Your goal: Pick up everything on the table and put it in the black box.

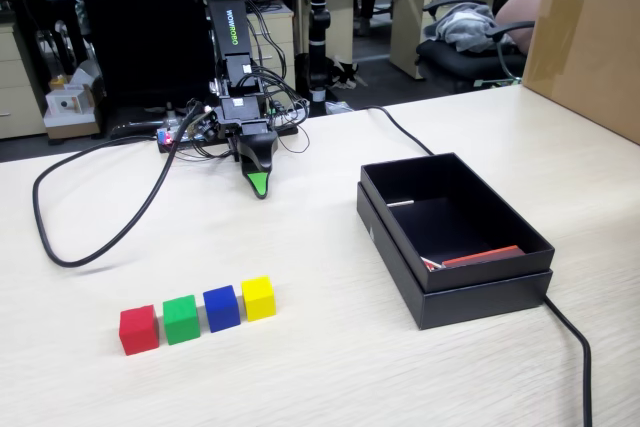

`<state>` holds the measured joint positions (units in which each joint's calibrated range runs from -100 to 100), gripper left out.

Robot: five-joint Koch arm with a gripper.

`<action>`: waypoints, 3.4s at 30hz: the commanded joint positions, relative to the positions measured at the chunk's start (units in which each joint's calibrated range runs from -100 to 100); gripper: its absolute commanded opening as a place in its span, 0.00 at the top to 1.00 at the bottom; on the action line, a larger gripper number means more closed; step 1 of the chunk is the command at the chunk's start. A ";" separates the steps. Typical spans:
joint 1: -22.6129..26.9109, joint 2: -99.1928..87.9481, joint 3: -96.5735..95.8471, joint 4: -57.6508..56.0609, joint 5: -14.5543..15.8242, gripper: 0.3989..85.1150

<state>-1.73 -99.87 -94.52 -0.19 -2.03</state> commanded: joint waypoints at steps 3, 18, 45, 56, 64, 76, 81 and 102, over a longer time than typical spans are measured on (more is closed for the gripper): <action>-0.05 -0.13 -1.85 -1.32 -0.73 0.43; 0.00 -0.13 -1.85 -1.32 -0.78 0.43; -1.66 4.46 18.46 -22.05 -0.59 0.44; -6.50 40.26 64.60 -46.85 -2.39 0.44; -11.58 77.55 96.61 -49.44 -6.74 0.45; -14.75 113.58 131.69 -49.44 -10.21 0.45; -15.48 125.97 143.48 -49.44 -12.06 0.45; -14.31 135.38 147.29 -54.71 -11.87 0.55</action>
<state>-16.48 36.70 48.79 -53.62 -13.70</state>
